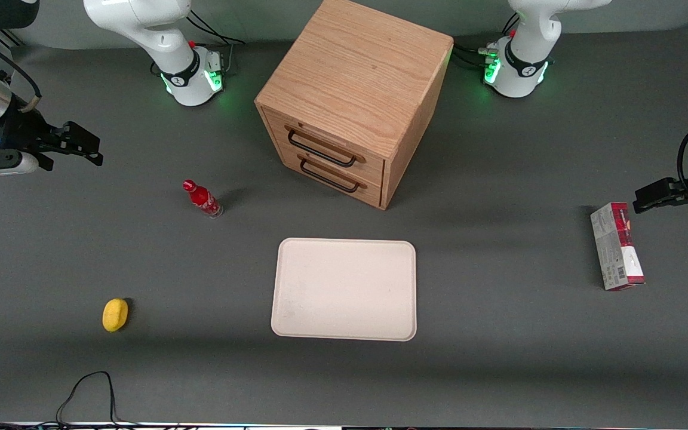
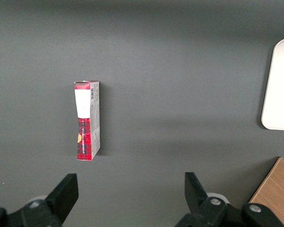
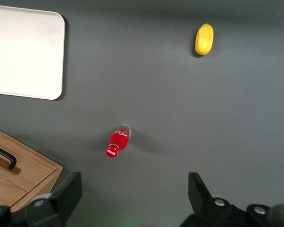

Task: Open upper drawer
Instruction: 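Move the right gripper toward the upper drawer's black handle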

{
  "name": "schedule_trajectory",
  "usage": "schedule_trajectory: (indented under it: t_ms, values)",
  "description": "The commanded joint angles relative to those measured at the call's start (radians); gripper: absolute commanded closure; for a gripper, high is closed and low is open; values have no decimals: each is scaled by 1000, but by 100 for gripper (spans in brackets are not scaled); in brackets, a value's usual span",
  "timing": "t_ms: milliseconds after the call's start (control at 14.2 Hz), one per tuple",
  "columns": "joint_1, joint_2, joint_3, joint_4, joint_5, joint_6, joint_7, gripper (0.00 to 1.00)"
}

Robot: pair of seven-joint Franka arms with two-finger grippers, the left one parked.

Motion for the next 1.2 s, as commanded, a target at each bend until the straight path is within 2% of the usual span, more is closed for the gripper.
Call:
schedule_trajectory:
  t_ms: [0, 211, 282, 423, 563, 775, 845, 1056, 1127]
  values:
    - [-17, -7, 19, 11, -5, -10, 16, 0]
    - [-13, 71, 25, 75, 2, 2, 15, 0]
    - [-11, 123, 56, 121, 19, 2, 0, 0]
    - [-10, 195, 164, 201, 62, -10, 0, 0]
    - [-8, 200, 302, 208, 67, -10, -34, 0]
    - [1, 220, 483, 212, 10, -5, -34, 0]
    - [1, 232, 524, 215, 9, -4, -49, 0]
    - [1, 319, 643, 274, 27, -11, -250, 0]
    - [1, 338, 653, 271, 47, -10, -275, 0]
